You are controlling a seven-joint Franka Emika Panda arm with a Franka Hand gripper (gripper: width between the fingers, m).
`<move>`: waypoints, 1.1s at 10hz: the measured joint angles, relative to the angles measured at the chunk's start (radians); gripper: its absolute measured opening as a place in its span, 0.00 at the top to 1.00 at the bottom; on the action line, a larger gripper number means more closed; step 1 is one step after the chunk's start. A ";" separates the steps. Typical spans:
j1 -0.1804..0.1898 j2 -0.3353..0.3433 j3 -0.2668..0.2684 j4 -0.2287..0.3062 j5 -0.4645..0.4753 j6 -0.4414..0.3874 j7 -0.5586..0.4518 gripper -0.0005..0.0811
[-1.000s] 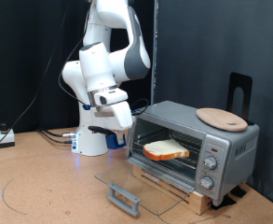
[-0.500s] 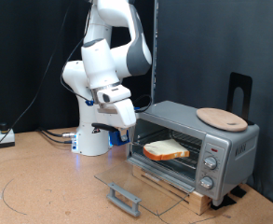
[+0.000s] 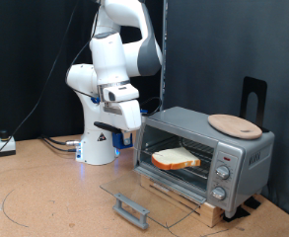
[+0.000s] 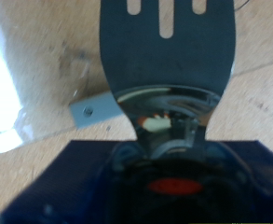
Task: Make a piece of toast with the oven
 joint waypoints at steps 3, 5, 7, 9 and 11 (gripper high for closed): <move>-0.036 0.031 0.043 -0.023 -0.050 0.056 0.025 0.49; -0.035 0.043 0.065 -0.047 -0.046 0.083 0.035 0.49; -0.019 0.052 0.076 -0.066 -0.010 0.102 0.037 0.49; 0.017 0.050 0.076 -0.075 0.050 0.110 0.025 0.49; 0.049 0.046 0.076 -0.078 0.095 0.111 0.009 0.49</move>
